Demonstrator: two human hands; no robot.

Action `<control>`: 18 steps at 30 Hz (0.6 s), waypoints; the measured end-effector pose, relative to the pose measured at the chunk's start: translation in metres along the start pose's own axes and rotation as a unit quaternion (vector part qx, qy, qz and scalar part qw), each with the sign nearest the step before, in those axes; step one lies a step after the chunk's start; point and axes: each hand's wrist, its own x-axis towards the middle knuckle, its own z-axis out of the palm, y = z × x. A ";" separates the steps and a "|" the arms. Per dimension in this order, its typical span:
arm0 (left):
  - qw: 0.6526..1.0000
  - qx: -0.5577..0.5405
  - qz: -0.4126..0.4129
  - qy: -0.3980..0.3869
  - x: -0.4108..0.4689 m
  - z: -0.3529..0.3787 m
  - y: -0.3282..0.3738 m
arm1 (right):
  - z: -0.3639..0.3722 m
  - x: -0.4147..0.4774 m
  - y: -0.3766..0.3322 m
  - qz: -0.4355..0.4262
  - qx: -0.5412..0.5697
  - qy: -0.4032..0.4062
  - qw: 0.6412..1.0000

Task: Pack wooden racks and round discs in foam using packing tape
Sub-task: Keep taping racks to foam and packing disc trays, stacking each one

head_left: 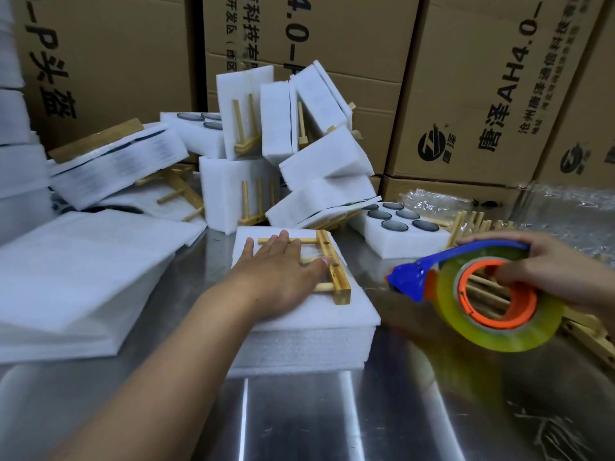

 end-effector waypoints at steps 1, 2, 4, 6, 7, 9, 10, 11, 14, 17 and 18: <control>1.000 0.001 0.000 0.000 0.000 0.000 0.000 | -0.002 -0.001 0.000 -0.010 -0.009 0.011 1.000; 1.000 0.001 0.000 0.000 0.000 0.000 0.000 | -0.003 -0.001 -0.001 -0.024 -0.025 0.014 0.999; 1.000 0.002 -0.002 -0.001 0.000 0.000 0.001 | -0.003 -0.001 -0.006 -0.055 -0.071 0.007 0.996; 1.000 0.004 -0.003 -0.004 0.000 -0.001 0.001 | -0.004 -0.001 -0.013 -0.072 -0.110 0.008 0.991; 1.000 0.004 -0.003 -0.004 0.000 -0.001 0.001 | -0.004 -0.001 -0.016 -0.080 -0.124 0.012 0.989; 1.000 0.003 -0.003 -0.003 0.000 -0.001 0.001 | -0.005 -0.002 -0.025 -0.099 -0.163 0.023 0.981; 1.000 0.004 -0.003 -0.002 -0.001 -0.001 0.001 | -0.006 -0.003 -0.030 -0.112 -0.191 0.028 0.975; 1.000 0.004 -0.003 -0.002 0.000 -0.001 0.002 | -0.006 -0.003 -0.034 -0.125 -0.220 0.030 0.967; 1.000 0.005 -0.002 -0.002 0.000 -0.001 0.001 | -0.001 -0.004 -0.048 -0.164 -0.306 0.024 0.938; 1.000 0.007 -0.003 -0.001 0.001 0.000 0.001 | 0.010 -0.007 -0.065 -0.227 -0.369 0.006 0.901; 1.000 0.007 -0.003 -0.001 0.001 0.000 0.001 | 0.013 -0.008 -0.072 -0.237 -0.393 -0.006 0.889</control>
